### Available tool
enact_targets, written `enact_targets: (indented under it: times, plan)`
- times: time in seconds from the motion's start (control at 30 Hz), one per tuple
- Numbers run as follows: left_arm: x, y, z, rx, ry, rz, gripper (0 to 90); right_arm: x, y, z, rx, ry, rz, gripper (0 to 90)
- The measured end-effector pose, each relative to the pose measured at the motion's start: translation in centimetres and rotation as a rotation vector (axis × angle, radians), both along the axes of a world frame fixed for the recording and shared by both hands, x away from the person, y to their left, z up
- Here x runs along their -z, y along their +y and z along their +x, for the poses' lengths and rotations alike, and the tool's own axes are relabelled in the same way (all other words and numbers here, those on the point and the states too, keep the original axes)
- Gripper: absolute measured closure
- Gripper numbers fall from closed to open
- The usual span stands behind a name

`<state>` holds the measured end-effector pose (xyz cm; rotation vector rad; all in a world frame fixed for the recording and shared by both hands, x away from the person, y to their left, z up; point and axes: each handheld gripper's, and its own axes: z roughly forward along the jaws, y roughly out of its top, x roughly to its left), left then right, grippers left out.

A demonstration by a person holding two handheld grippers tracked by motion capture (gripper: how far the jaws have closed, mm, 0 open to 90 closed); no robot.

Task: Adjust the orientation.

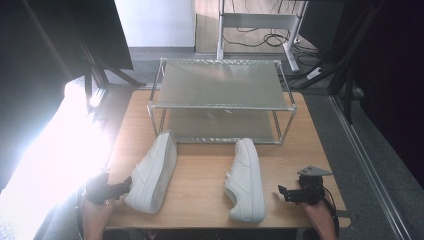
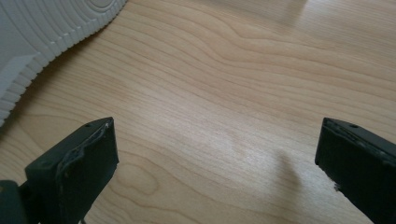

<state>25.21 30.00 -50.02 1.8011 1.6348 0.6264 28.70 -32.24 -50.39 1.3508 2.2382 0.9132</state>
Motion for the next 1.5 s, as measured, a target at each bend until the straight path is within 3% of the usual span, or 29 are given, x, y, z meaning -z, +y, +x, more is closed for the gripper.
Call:
enact_targets:
  times: [0.07, 0.27, 0.53, 1.1, 1.5]
  plan:
    - [0.2, 0.0, 0.0, 0.011, 0.002, -0.027, 0.9, 0.0, -0.1, 0.1, -0.005, 0.003, 0.013, 0.0]
    - [0.2, 0.1, 0.0, 0.000, -0.020, -0.050, 0.0, 0.1, -0.3, 0.3, -0.022, -0.002, 0.046, 0.0]
    - [0.1, 0.0, 0.2, 0.008, -0.003, -0.035, 0.0, 0.0, -0.8, 0.6, -0.056, -0.011, 0.108, 0.0]
    - [0.2, 0.3, 0.3, 0.000, 0.011, -0.031, 0.0, 0.6, -0.7, 0.9, -0.063, 0.040, 0.100, 1.5]
    - [-1.0, -0.9, 0.0, 0.040, -0.004, -0.030, 0.0, 0.8, -0.7, 0.9, -0.061, 0.060, 0.105, 3.4]
